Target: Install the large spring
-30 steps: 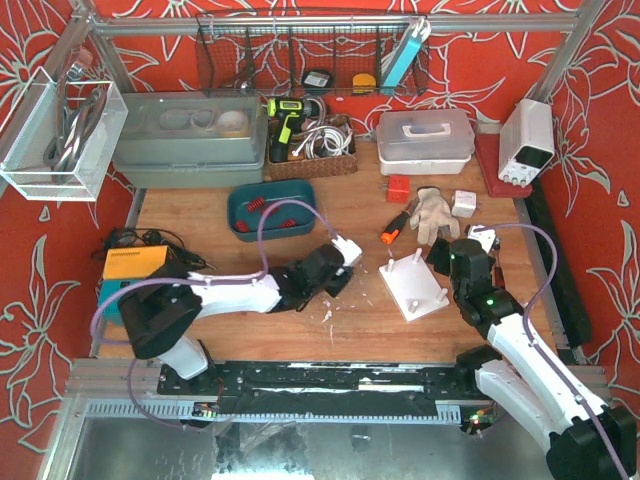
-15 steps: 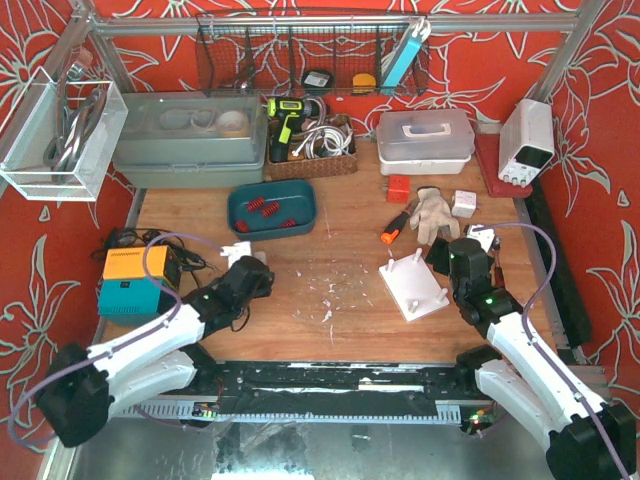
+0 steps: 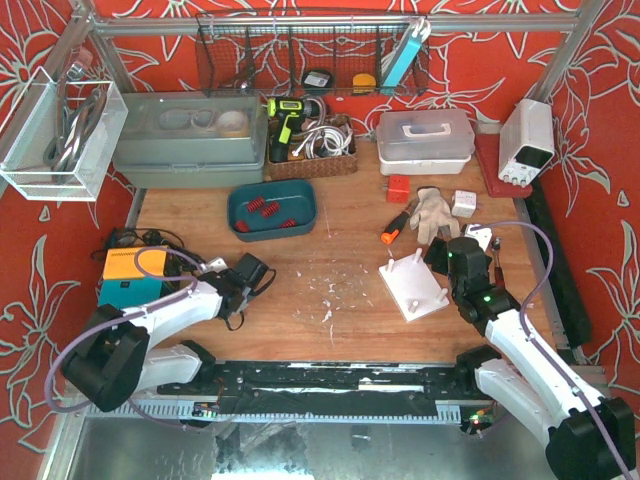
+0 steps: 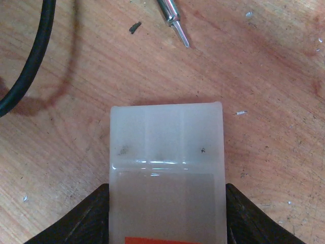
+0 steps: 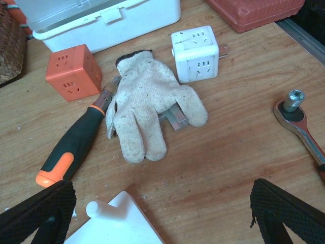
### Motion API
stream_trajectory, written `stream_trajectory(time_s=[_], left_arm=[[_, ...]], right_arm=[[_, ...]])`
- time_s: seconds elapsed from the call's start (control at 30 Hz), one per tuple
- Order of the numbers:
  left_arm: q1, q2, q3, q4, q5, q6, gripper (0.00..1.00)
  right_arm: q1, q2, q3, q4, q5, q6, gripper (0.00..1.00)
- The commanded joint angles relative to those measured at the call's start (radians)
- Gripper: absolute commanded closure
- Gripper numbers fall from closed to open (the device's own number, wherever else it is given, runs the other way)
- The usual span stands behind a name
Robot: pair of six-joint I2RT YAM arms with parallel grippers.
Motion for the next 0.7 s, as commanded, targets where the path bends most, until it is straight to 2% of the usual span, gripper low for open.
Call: stream_trajectory(time_s=[0.0, 0.07, 0.2, 0.43, 0.67], left_arm=[[0.010, -0.002, -0.025, -0.019, 0.040, -0.072, 0.87], [0.012, -0.011, -0.036, -0.010, 0.047, -0.082, 0.86], [0.014, -0.025, -0.008, -0.109, -0.034, -0.135, 0.80], [0.017, -0.091, 0.006, -0.163, -0.115, -0.161, 0.53], [0.017, -0.270, 0.019, -0.059, -0.124, -0.009, 0.19]], right_arm=[[0.002, -0.006, -0.004, 0.003, 0.004, 0.011, 0.06], [0.002, -0.011, -0.004, 0.003, 0.005, 0.010, 0.06], [0.003, -0.017, -0.005, 0.000, 0.005, 0.010, 0.06], [0.003, -0.021, -0.002, -0.001, 0.001, 0.008, 0.06], [0.003, -0.013, -0.002, 0.004, -0.011, 0.008, 0.06]])
